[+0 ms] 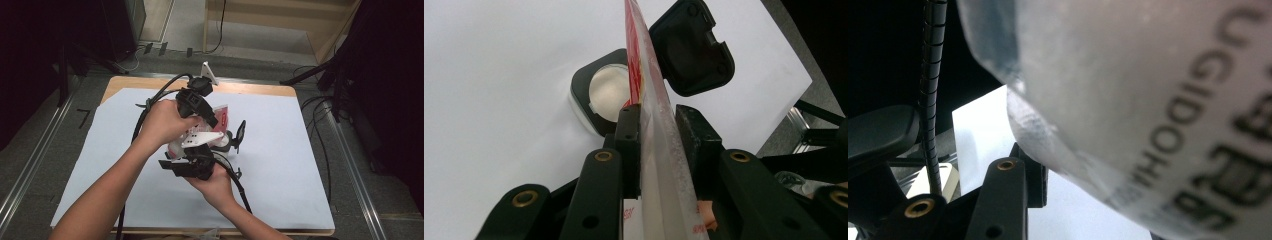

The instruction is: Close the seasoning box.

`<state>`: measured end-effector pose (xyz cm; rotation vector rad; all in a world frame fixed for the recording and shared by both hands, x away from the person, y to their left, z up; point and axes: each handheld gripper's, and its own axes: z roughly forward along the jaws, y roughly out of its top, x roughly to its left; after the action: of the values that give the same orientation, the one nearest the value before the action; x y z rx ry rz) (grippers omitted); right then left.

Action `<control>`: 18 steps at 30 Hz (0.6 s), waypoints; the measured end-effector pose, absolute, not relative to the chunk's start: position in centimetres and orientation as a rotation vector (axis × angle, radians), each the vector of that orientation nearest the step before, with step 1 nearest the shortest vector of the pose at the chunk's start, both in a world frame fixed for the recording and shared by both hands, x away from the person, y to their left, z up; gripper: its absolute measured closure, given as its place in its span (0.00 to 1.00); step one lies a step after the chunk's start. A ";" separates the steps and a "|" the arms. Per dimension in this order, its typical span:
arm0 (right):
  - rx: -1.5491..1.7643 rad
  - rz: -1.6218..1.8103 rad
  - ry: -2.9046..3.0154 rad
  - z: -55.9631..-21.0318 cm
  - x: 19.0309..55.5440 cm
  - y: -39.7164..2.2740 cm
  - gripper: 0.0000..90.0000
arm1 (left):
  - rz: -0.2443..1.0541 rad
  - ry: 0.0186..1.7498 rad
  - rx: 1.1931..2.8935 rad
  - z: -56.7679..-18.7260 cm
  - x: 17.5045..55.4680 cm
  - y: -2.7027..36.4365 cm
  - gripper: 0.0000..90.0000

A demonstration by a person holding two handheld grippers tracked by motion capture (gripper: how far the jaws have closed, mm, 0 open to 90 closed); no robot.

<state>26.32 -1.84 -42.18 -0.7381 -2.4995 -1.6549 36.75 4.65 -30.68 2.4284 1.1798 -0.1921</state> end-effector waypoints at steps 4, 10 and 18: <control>-0.744 -1.650 -2.490 -42.2 26.4 -1.8 0.71 | -0.206 1.192 2.422 -30.8 36.9 4.7 0.82; -0.749 -1.641 -2.493 -42.2 26.5 -1.8 0.71 | -0.200 1.183 2.423 -30.8 36.9 4.6 0.82; -0.724 -1.642 -2.512 -42.4 26.4 -1.8 0.71 | -0.199 1.182 2.417 -30.9 36.7 4.9 0.82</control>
<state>26.44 -1.76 -42.39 -0.7244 -2.5117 -1.6420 36.72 4.89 -30.93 2.4171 1.1816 -0.1987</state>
